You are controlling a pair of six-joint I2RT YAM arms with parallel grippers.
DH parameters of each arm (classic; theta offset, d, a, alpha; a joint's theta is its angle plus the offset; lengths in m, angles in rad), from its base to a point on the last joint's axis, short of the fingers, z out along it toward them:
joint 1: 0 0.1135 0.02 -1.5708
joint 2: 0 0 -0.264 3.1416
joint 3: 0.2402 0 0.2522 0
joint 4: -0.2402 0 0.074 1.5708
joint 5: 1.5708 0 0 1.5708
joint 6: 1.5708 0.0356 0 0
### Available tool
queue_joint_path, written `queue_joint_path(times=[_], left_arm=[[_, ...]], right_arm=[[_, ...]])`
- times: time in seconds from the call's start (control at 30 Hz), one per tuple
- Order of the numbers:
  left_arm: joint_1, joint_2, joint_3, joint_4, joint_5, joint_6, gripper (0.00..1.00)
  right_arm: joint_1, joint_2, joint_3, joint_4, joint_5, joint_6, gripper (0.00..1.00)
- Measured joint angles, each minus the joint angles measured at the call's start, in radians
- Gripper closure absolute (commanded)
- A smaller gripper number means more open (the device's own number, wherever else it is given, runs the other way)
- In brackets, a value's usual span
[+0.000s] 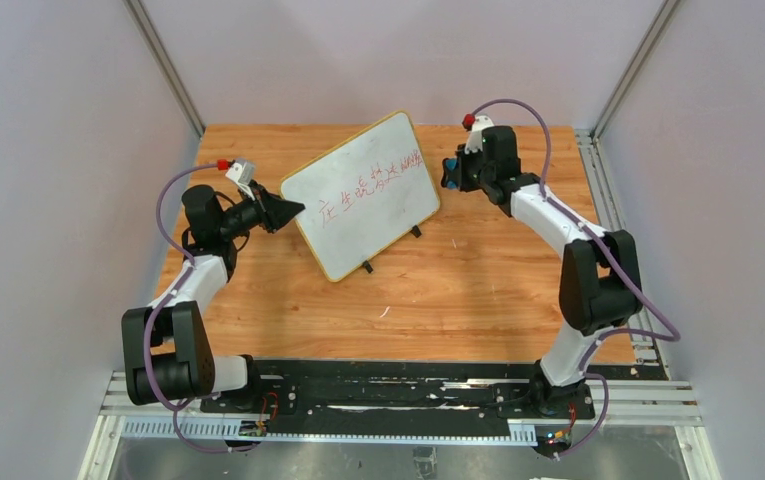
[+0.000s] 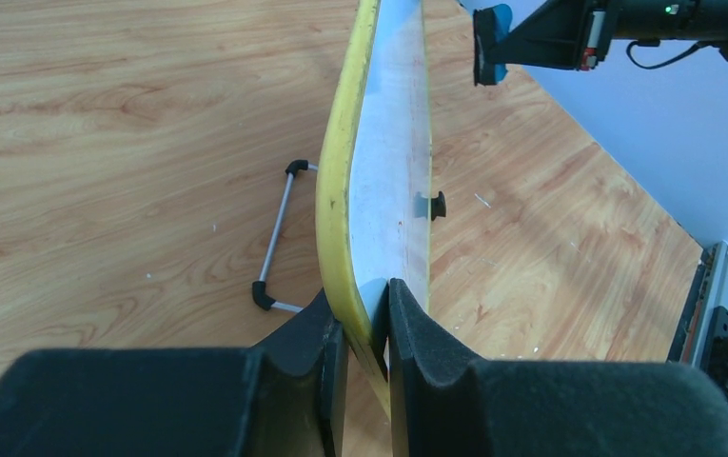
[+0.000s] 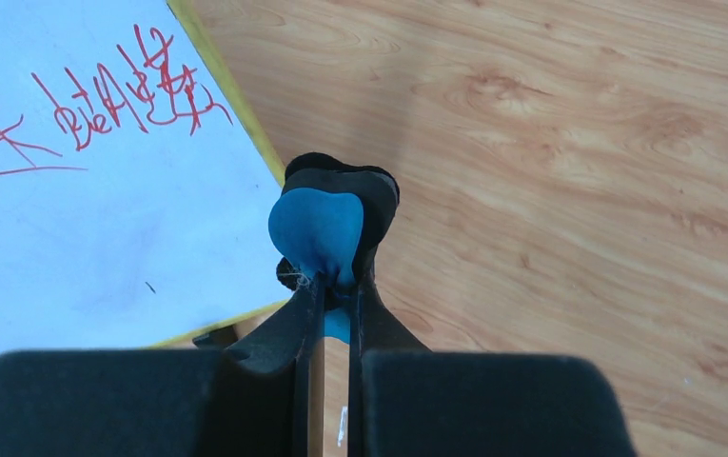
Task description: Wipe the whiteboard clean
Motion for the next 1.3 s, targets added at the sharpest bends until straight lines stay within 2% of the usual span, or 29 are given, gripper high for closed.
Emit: queue_joint_path(times=[0.2,0.5,0.73,1.3], left_arm=[[0.000,0.001,0.004,-0.011,0.000,0.005,1.00],[0.000,0.002,0.006,-0.018,0.000,0.009,1.00],[0.000,0.003,0.011,-0.033,-0.002,0.015,1.00],[-0.001,0.004,0.016,-0.051,-0.013,0.018,1.00]], right_arm=[[0.016,0.095,0.085,0.010,-0.023,-0.027,0.99],[0.028,0.158,0.195,0.015,-0.037,-0.055,0.99],[0.082,0.241,0.293,0.019,-0.011,-0.095,0.99],[0.206,0.228,0.273,0.032,0.051,-0.144,0.99]])
